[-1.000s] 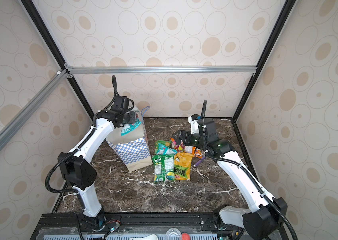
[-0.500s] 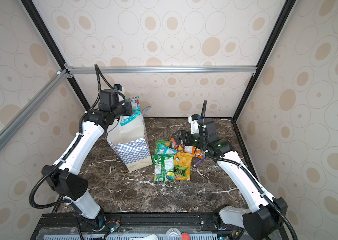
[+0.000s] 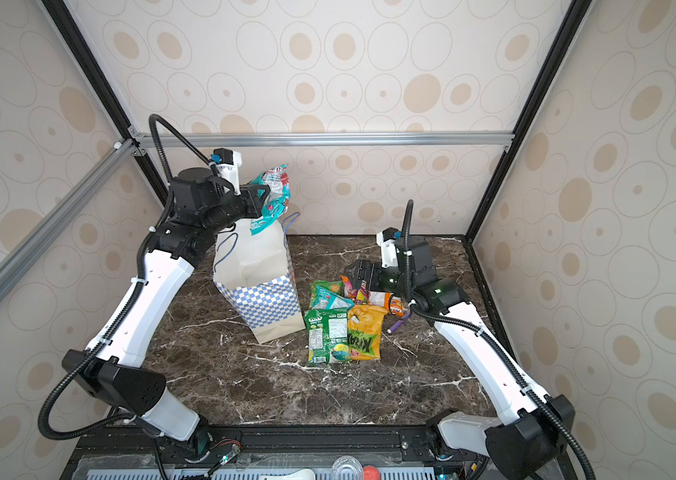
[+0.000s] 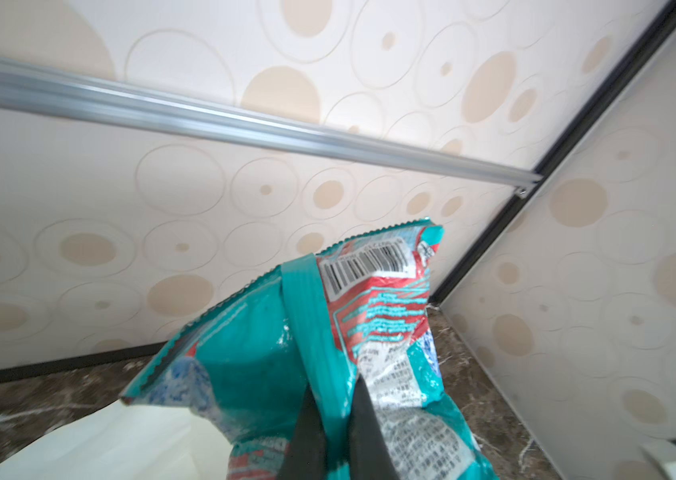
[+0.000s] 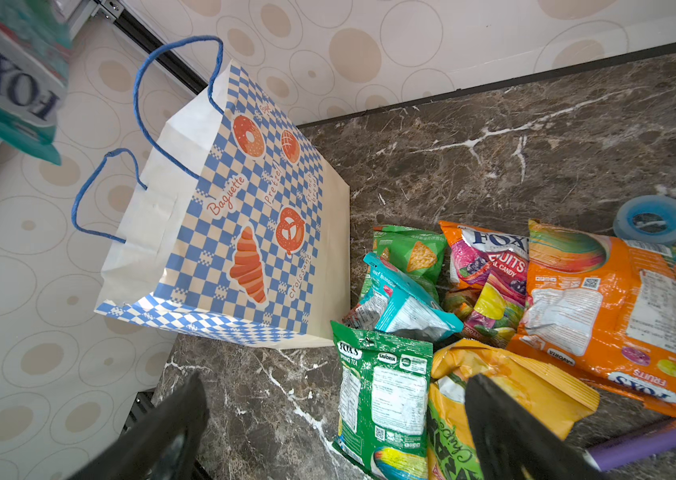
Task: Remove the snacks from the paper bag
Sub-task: 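Swing the left gripper with the teal packet over the snack pile, then lower the teal packet onto the pile and open the left gripper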
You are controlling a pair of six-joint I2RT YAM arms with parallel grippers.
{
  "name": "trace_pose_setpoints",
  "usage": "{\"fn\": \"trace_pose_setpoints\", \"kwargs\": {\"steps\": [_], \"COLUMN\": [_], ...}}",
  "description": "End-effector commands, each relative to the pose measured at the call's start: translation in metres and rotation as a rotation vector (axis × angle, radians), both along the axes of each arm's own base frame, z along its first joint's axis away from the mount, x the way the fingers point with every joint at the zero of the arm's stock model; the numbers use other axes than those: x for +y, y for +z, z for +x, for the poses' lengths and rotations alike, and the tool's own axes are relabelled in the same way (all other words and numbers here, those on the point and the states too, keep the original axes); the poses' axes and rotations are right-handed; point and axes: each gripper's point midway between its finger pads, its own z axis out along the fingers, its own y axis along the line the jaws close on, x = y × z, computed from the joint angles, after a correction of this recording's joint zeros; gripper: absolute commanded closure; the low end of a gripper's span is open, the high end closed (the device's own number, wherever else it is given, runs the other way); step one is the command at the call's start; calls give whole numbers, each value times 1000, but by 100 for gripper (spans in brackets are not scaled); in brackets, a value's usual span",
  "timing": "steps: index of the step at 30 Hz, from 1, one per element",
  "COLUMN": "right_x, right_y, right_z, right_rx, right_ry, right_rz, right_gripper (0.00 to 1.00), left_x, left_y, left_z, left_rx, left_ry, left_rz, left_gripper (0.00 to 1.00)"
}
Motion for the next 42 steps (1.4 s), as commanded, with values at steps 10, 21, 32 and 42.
{"fn": "trace_pose_setpoints", "kwargs": {"steps": [10, 21, 32, 42], "right_x": [-79, -215, -266, -256], "right_y": [7, -10, -45, -31], "right_z": [-4, -84, -159, -149], "right_rx": [-138, -176, -81, -151], "right_ry": [-390, -977, -1207, -1147], "right_rz": [-134, -295, -246, -191], "right_gripper": [0, 3, 4, 2], "left_x": [-124, -273, -390, -378], "left_y": [47, -137, -298, -317], "left_z": [-71, -76, -126, -131], "left_rx": [-197, 71, 225, 252], "left_ry": [-188, -372, -583, -567], "left_rz": [23, 287, 475, 456], "left_gripper": [100, 100, 100, 67]}}
